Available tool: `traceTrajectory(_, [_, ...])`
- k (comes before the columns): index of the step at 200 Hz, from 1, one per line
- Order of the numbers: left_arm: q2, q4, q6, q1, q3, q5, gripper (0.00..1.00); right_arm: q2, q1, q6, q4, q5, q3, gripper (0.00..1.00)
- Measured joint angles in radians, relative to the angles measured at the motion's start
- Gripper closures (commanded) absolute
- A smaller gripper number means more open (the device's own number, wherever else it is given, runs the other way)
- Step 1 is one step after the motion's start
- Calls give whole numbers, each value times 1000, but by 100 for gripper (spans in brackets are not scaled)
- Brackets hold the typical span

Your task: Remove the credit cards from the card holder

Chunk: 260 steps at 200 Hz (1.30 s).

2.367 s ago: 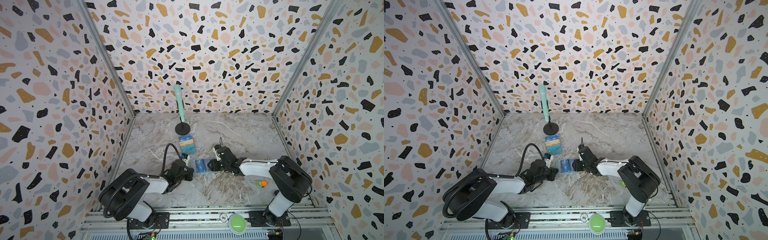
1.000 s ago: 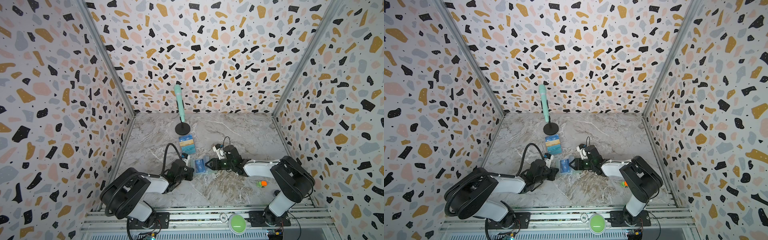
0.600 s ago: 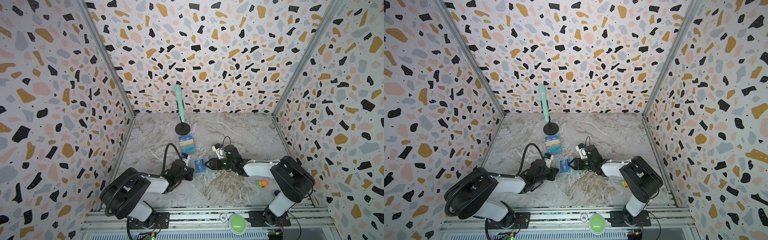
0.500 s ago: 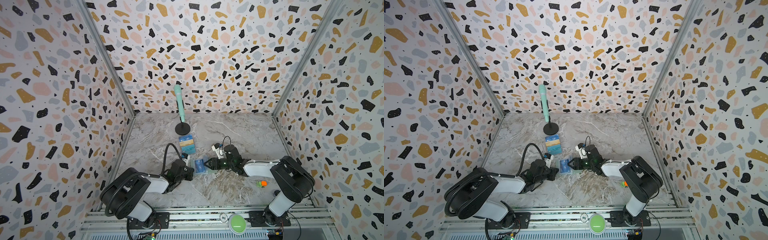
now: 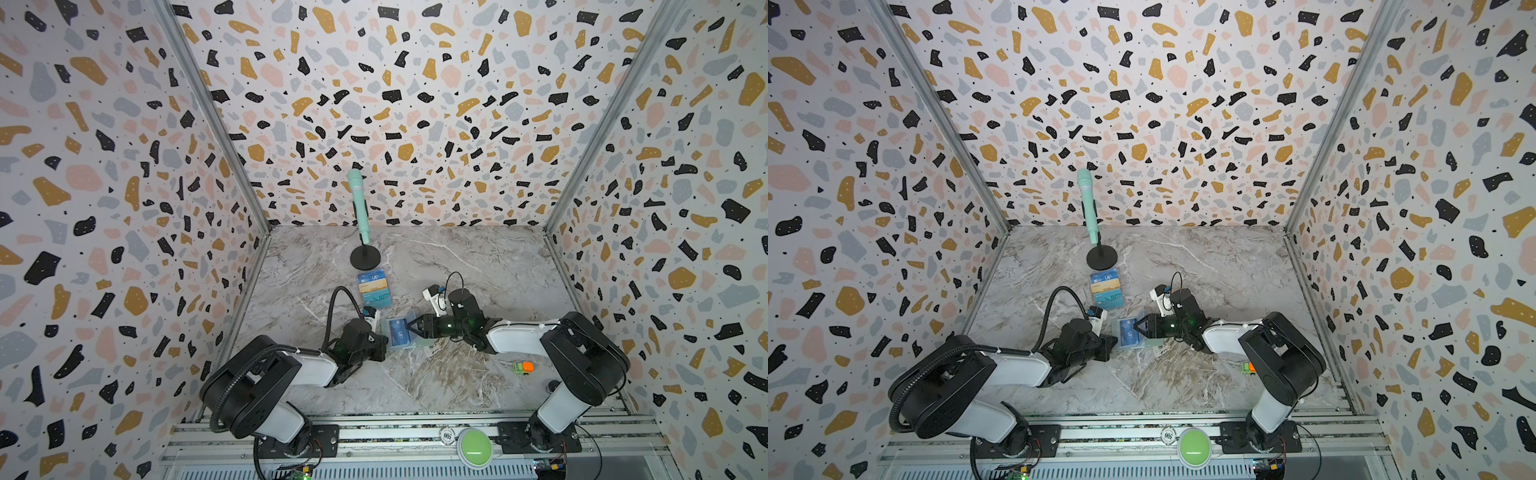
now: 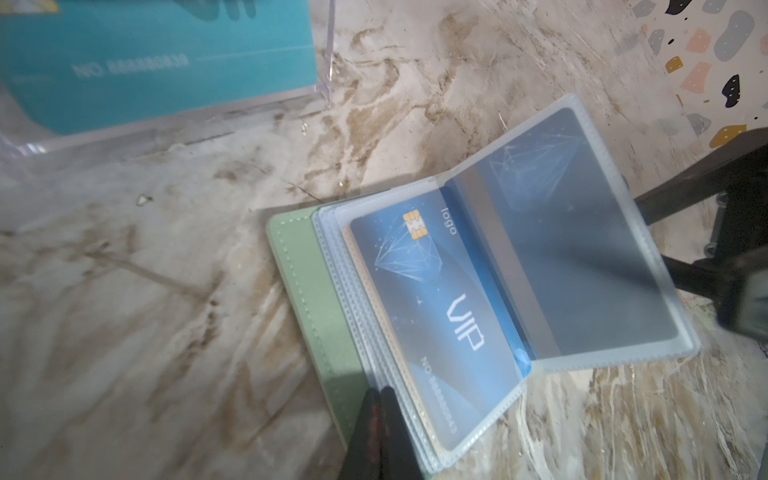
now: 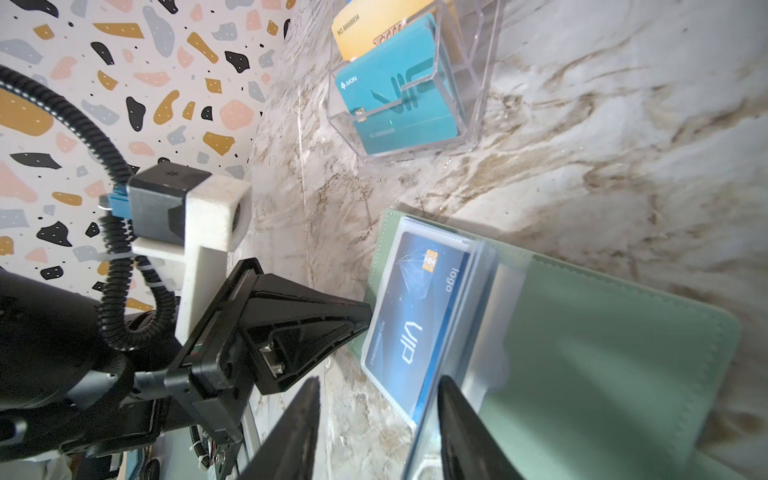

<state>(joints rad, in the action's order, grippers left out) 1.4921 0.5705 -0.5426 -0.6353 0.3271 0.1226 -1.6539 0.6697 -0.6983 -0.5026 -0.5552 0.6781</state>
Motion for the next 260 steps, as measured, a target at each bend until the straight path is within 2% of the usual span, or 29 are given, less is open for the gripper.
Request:
traceTrajectory(145, [0, 0, 0, 0, 0, 0, 94, 0, 0, -31, -79, -14, -23, 78])
traceTrajectory(260, [0, 0, 3, 0, 0, 0, 95, -26, -1, -41, -89, -6, -23, 86])
